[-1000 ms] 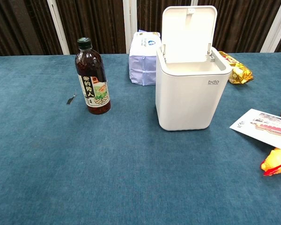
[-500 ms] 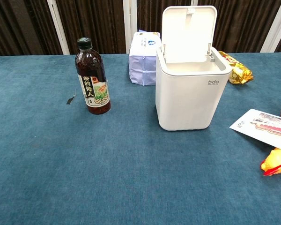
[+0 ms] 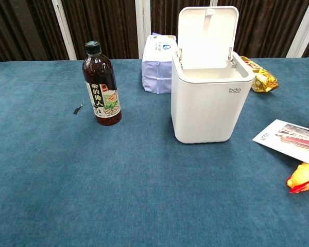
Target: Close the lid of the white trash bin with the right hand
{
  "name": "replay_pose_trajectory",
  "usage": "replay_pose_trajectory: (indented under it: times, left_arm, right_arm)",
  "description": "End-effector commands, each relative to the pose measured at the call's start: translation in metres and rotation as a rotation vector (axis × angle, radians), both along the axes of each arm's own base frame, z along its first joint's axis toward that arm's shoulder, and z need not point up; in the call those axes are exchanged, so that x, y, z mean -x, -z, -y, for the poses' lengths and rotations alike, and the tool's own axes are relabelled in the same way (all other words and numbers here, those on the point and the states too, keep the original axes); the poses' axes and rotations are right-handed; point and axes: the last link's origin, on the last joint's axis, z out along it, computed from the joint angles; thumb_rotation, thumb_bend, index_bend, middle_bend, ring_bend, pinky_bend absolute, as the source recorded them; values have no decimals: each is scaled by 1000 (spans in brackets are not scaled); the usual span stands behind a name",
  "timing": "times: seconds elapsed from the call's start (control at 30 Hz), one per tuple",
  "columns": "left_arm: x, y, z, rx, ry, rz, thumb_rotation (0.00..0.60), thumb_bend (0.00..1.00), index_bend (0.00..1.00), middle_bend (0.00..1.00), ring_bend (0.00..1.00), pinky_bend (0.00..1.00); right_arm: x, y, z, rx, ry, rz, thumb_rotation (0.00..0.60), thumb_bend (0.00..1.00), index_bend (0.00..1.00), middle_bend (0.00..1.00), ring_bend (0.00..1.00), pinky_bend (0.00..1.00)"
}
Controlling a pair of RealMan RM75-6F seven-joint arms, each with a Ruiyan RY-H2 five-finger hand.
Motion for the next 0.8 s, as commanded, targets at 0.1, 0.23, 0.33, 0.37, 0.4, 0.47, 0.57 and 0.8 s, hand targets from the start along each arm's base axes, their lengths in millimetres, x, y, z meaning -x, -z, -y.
replay_pose_trajectory:
  times: [0.1,0.23,0.33,0.37,0.4,0.47,0.57,0.8]
  left_arm:
    - [3,-1,-3,5,-14,-1,600,0,0,0,0,0]
    - [4,-2,-3,2,-17,1,600,0,0,0,0,0]
    - [4,-2,-3,4,-15,2,600,0,0,0,0,0]
    - [4,-2,-3,6,-15,3,600,0,0,0,0,0]
    - [4,-2,-3,8,-15,5,600,0,0,0,0,0]
    - [4,-2,-3,10,-16,9,600,0,0,0,0,0]
    - [5,-3,-4,10,-23,19,600,0,0,0,0,0]
    - [5,-3,-3,15,-23,23,600,0,0,0,0,0]
  right_arm:
    - [-38,9,21,-110,-5,34,600,763,0,739,873,830]
    - [-51,19,29,-158,5,45,600,765,4,743,876,829]
    - [-60,28,34,-182,8,42,600,766,40,743,877,829]
    - [-64,31,36,-189,8,43,600,767,59,744,877,829]
    - [-66,33,37,-193,10,42,600,768,77,744,878,829]
    - [-71,37,39,-201,10,40,600,770,111,744,878,830]
    - [-84,47,42,-222,0,31,600,772,159,744,878,830]
    - [-93,57,35,-260,11,20,600,777,255,744,878,830]
